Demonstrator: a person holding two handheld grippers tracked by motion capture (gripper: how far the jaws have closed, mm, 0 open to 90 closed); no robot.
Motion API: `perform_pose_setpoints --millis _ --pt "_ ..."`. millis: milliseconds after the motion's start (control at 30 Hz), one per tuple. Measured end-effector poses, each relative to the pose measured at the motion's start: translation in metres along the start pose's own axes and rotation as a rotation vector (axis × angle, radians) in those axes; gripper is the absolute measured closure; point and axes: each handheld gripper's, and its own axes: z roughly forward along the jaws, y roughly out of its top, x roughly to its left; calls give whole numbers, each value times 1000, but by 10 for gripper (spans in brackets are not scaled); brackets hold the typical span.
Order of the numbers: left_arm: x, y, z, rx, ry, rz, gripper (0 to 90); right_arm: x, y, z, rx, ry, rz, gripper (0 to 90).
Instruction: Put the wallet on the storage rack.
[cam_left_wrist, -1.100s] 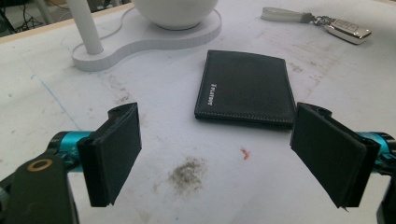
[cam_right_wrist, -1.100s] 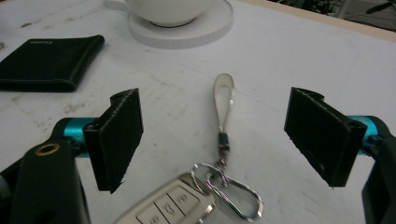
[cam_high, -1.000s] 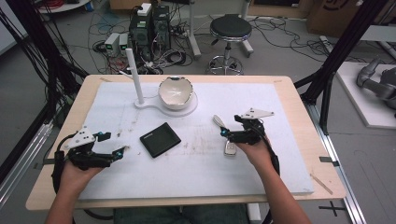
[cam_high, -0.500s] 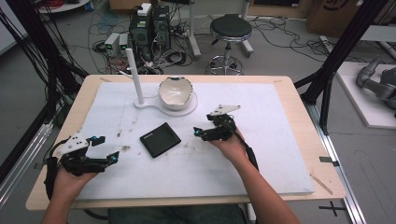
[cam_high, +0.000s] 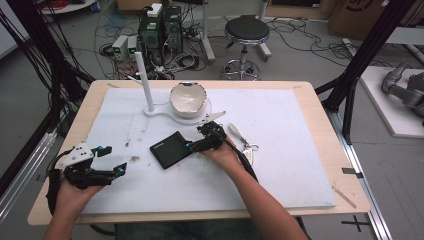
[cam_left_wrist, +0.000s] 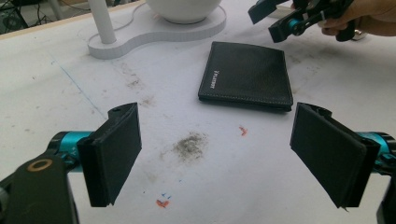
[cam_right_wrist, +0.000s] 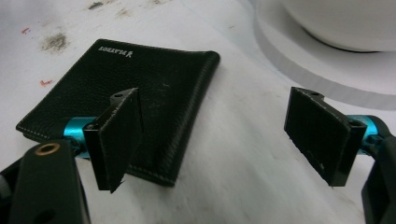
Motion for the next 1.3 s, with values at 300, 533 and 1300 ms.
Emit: perform_pose_setpoints --millis 300,533,1300 --pt "1 0 0 4 4 -1 164 4 -1 20 41 29 7 208" --pt "0 0 0 2 4 0 164 5 0 23 49 68 15 380" --pt "1 -1 -2 0 9 0 164 13 5 12 39 105 -35 847"
